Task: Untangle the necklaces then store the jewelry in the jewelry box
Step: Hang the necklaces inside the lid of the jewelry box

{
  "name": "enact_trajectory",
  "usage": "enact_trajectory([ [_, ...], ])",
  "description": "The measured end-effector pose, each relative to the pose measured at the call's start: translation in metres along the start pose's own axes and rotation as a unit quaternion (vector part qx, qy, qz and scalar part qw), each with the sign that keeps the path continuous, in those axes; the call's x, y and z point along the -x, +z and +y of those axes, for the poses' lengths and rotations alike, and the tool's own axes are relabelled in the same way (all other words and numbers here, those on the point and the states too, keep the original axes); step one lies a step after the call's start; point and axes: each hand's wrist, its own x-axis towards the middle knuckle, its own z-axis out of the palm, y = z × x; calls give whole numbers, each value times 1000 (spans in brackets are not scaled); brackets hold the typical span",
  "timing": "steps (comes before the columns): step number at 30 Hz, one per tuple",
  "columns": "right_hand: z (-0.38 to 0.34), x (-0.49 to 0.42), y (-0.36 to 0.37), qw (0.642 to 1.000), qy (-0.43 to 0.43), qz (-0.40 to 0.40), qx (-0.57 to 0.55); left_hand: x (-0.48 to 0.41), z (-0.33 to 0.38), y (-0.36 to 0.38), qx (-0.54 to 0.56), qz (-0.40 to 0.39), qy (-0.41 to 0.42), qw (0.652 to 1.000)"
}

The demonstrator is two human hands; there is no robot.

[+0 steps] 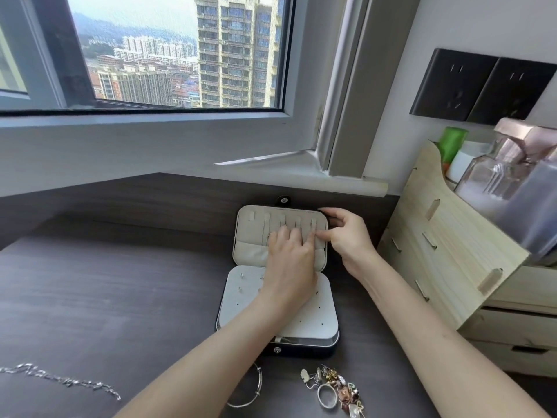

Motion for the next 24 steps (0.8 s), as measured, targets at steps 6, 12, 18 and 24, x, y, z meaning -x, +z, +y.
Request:
enact_trajectory([
  [6,6,-8,-2,999,21,13,27,-2,-3,3,42,-3,-29,999],
  [12,3,2,-2,983,-29,37,179,-8,-14,-10,140,-6,-73,987],
  [18,-25,39,10,950,-129,63,276,-2,-49,-67,170,5,-121,978],
  [24,-56,106,64,940,-183,-80,278,47,-125,-125,207,-38,-189,959],
])
